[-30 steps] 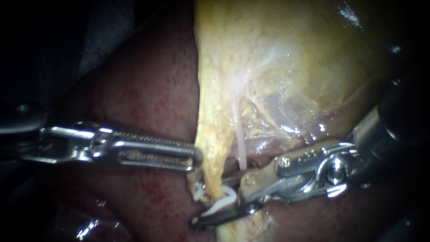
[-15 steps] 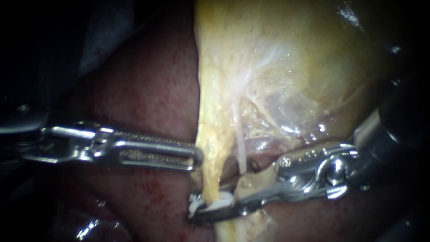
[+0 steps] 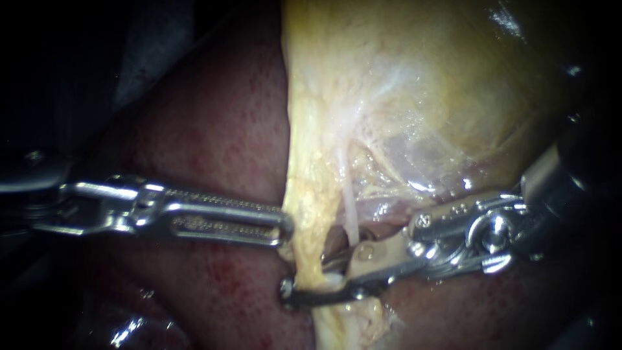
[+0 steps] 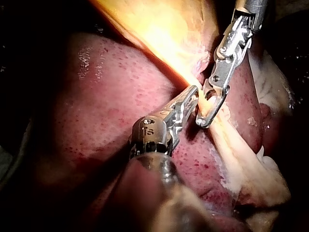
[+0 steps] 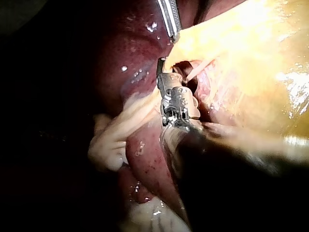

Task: Clipping first clip left tube

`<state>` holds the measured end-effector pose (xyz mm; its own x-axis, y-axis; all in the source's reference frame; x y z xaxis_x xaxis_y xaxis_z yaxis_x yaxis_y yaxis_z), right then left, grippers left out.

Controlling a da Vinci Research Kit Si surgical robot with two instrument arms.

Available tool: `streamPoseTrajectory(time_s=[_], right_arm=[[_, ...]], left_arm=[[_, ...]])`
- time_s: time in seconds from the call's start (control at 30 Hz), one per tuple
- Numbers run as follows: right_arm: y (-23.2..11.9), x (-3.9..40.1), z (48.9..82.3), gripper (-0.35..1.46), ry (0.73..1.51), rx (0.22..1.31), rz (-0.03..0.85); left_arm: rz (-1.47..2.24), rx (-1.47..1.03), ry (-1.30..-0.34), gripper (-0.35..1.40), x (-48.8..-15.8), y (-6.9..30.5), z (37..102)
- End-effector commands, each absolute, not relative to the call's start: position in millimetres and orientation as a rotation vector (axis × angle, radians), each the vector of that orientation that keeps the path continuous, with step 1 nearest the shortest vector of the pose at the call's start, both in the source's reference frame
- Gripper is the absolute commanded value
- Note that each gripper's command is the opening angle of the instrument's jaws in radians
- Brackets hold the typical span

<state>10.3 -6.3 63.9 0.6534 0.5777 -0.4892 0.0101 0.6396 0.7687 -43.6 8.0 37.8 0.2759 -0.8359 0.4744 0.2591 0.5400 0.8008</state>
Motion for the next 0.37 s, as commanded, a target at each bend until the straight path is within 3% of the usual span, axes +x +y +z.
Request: streamPoseTrajectory(time_s=[0.03,0.37], right_arm=[[-6.3,10.3,63.9,-0.19,0.806,0.825,0.367],[-6.4,10.3,63.8,-0.19,0.806,0.826,0.366]], left_arm=[[-0.814,0.668,-1.041,-0.35,-43.7,8.0,37.8],[-0.816,0.666,-1.040,-0.35,-44.0,8.1,37.9]])
